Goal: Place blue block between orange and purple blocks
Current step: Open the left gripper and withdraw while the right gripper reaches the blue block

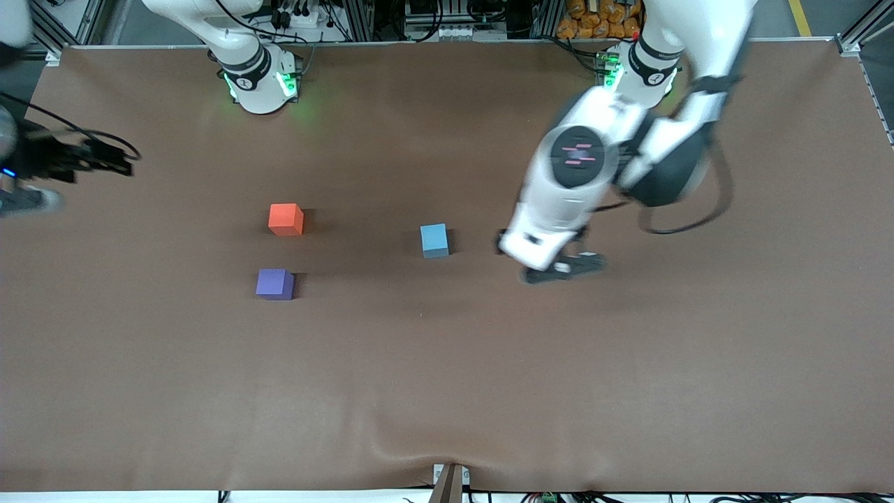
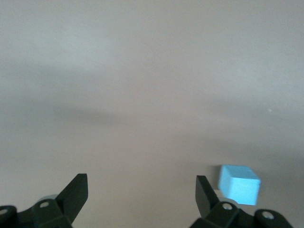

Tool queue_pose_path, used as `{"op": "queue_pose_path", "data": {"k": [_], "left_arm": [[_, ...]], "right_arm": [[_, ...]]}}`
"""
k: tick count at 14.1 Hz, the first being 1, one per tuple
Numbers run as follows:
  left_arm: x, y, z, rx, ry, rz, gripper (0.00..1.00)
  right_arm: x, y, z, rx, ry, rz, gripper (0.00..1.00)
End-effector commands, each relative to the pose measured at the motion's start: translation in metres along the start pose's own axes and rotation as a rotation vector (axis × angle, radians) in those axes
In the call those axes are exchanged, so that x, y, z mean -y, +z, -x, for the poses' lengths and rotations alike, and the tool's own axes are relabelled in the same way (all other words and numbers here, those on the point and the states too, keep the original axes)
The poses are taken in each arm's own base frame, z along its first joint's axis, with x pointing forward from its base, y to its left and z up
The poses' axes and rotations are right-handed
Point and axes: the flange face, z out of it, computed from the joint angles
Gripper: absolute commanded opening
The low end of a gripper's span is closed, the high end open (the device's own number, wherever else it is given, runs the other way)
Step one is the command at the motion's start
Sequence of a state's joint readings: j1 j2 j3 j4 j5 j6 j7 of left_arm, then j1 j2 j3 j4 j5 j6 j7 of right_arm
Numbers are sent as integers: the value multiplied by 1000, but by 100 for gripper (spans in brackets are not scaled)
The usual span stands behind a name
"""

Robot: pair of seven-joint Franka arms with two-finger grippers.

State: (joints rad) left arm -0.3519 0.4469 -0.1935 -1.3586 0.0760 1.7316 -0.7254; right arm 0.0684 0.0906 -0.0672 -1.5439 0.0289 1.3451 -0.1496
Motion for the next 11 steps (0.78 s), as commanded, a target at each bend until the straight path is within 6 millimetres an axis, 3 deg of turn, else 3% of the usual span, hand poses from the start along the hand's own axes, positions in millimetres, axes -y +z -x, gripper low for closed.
{"op": "queue_pose_path", "data": {"k": [1,6,8,11], "left_arm": [[85,-31,-30,10,23,-6,100],[203,-68,-37,17,131,-25,100],[237,-82,-34,10,182,-34,100],[277,-98,-20,36,274,-53,100]], "right_arm": [[69,1,-12,-17,-108,14,100],[130,54,-72,-44,-142,-146,100],[162,72,-86,-44,-63,-140,100],[228,101,-100,-70,55,-123,100]]}}
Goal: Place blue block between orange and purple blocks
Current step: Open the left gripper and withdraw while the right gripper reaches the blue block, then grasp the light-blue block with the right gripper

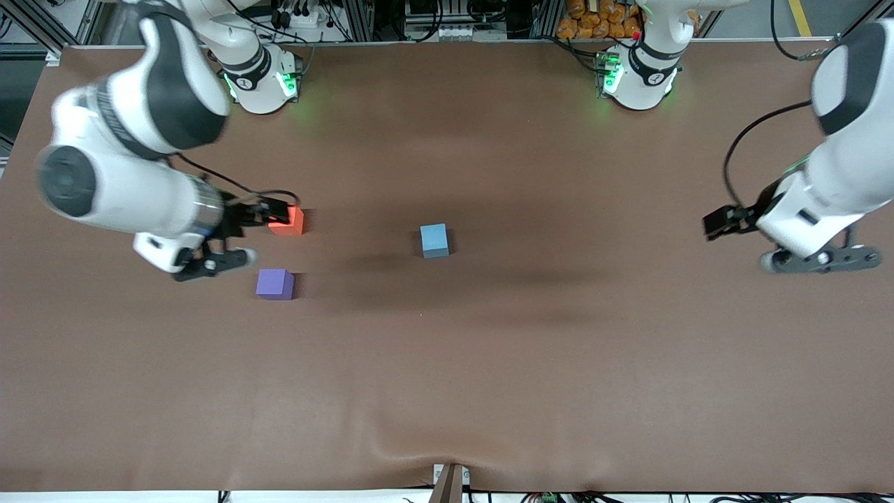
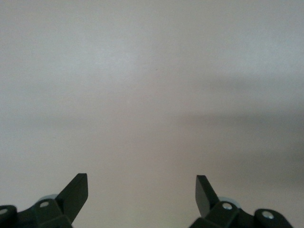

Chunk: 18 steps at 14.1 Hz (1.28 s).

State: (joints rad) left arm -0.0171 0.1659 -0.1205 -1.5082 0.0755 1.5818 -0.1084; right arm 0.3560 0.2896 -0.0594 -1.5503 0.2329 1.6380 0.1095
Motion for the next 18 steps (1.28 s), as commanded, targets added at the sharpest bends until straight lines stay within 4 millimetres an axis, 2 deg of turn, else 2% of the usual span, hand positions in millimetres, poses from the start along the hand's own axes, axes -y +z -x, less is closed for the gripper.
{"op": "queue_pose_path", "data": {"k": [1,2,4,8,9,11,13,16,18], "left_arm": [[20,-16,32,27,73,-11,100],[24,-22,41,30,69,-12,100],[22,-40,63,1,59,-14,100],[17,-54,66,-20,32,37,100],[16,-57,66,-20,32,39,100],[16,-58,68,-15,27,40,100],[15,-58,69,-7,29,38,100],[17,-66,68,-19,24,39,100],[23,-65,67,-19,18,40,100]], "right_arm": [[60,33,-7,-38,107,3,100],[82,52,-9,-63,137,5,100],[108,90,-17,-96,166,7,100],[181,173,-19,-160,190,15,100],[191,193,-21,-174,194,20,100],[204,227,-20,-172,178,36,100],[217,246,-14,-164,155,47,100],[214,266,-8,-192,136,62,100],[214,290,-7,-241,125,45,100]]}}
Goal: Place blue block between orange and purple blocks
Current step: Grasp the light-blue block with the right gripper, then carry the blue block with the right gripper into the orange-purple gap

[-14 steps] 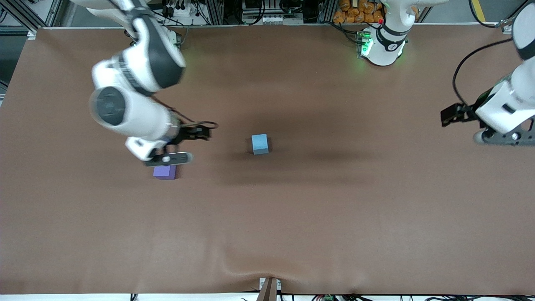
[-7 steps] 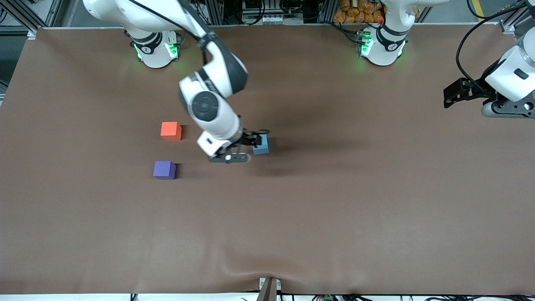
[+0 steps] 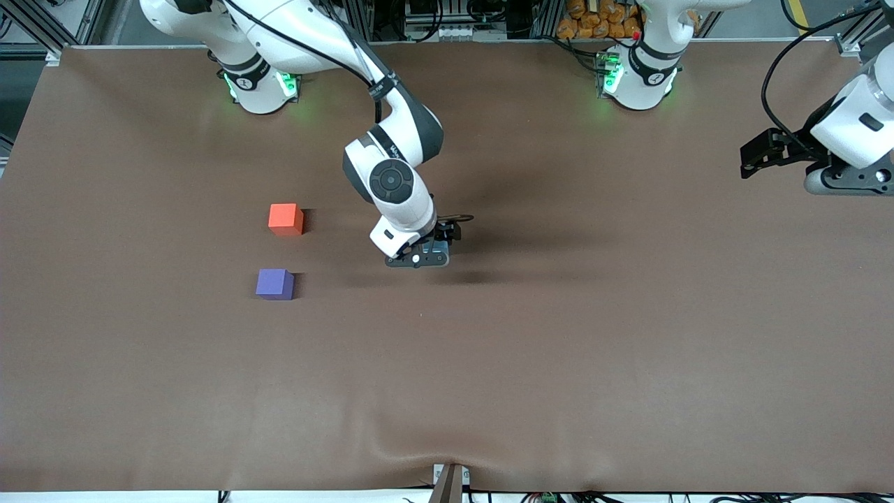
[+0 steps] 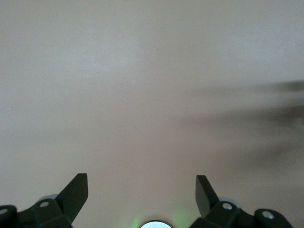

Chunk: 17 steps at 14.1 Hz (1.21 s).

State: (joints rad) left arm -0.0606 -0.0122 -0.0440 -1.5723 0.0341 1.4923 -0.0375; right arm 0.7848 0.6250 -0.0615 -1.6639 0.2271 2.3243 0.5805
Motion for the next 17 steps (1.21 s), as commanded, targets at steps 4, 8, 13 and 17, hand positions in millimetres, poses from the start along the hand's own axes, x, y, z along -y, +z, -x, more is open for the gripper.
{"op": "queue_pose_path", "data": {"k": [4,8,13,17], "left_arm": [[1,-13,0,-13,-15,15,100],[4,-6,-4,1,-20,19,100],[2,-18,-3,-24,-15,39,100],[-1,-19,-2,-26,-8,39,100]], "right_arm": [[14,50,27,-55,-48,8,87],[13,37,25,-25,-62,28,0],[-67,-75,-23,110,-50,74,0],[-192,-124,-48,186,-48,63,0]]}}
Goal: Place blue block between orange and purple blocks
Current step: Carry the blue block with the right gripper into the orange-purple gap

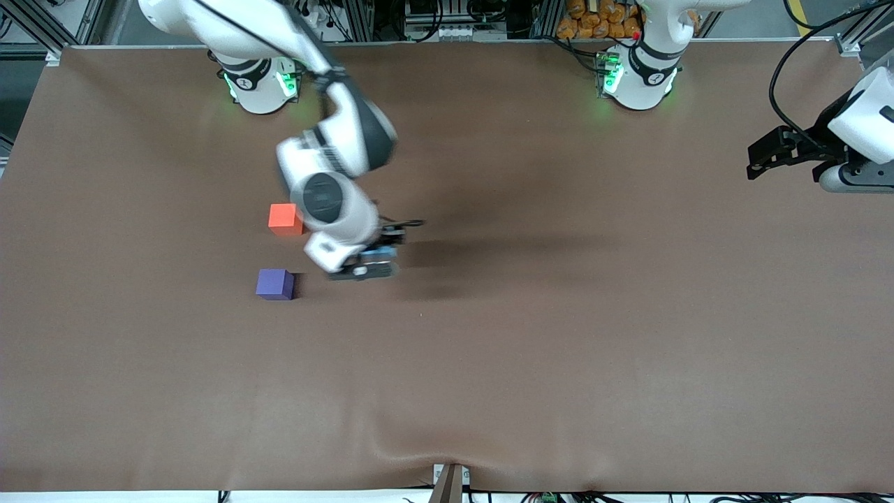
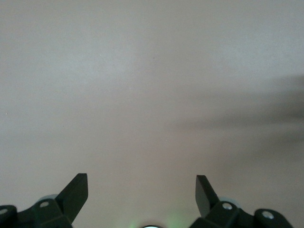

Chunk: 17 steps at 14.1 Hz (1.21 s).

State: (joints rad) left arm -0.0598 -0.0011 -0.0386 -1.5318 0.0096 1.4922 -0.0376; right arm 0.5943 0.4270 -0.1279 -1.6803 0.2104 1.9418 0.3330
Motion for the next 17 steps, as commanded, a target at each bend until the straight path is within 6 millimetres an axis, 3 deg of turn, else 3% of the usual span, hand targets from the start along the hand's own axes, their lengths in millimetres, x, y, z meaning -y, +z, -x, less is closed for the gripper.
{"op": "queue_pose_path", "data": {"k": [1,6,7,15,17], "left_arm": [[0,-6,1,2,-5,13,100],[-2,-6,1,2,-3,13,100],[-2,-6,1,2,-5,13,100],[-3,-6,1,2,-3,13,100],[-3,-6,1,2,-3,13,100]], "right_arm": [[-82,2,7,63,-71,-6,0],[-175,35,23,85,-27,56,0],[-183,38,22,82,-13,53,0],[-201,85,30,3,4,52,0],[-202,88,31,4,4,53,0]]}}
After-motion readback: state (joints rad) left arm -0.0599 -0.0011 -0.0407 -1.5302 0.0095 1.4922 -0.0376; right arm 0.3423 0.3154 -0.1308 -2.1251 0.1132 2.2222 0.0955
